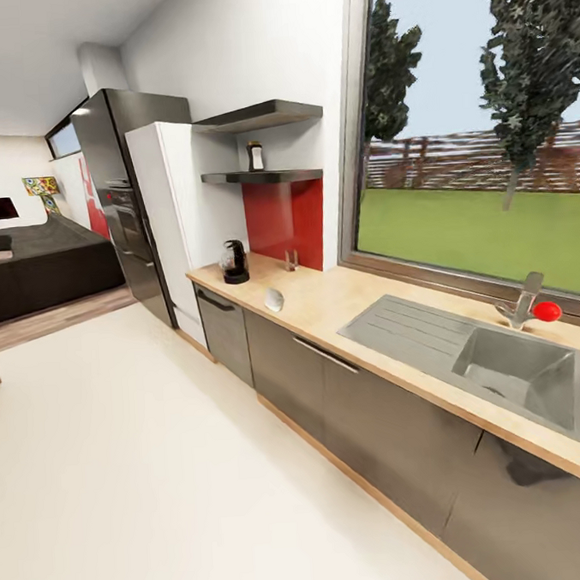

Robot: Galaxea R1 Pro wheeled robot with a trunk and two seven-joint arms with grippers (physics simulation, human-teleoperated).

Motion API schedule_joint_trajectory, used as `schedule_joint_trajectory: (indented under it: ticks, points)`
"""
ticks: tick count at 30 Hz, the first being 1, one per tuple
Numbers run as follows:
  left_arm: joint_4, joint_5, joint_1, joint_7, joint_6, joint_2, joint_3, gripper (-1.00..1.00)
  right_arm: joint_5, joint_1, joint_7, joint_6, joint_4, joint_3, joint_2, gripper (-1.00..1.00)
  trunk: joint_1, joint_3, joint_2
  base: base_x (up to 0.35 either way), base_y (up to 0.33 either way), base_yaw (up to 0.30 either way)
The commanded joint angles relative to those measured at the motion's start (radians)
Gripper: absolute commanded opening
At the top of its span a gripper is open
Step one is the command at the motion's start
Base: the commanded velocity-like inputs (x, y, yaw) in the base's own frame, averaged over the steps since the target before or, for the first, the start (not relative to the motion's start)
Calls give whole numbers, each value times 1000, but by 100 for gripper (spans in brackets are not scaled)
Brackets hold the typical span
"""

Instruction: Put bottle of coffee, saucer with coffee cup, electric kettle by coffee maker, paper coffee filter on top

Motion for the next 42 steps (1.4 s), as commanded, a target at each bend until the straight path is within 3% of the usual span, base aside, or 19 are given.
schedule_joint_trajectory:
  ticks: [1, 42]
  points:
    - [1, 0, -1, 0, -3, 0, 2, 100, 1, -1, 0, -3, 0, 0, 0, 100, 1, -2, -2, 300, 209, 0]
    - [1, 0, -1, -2, -4, 0, 2, 100, 2, -1, 1, -4, 3, 5, 0, 100, 1, -2, -2, 264, 240, 0]
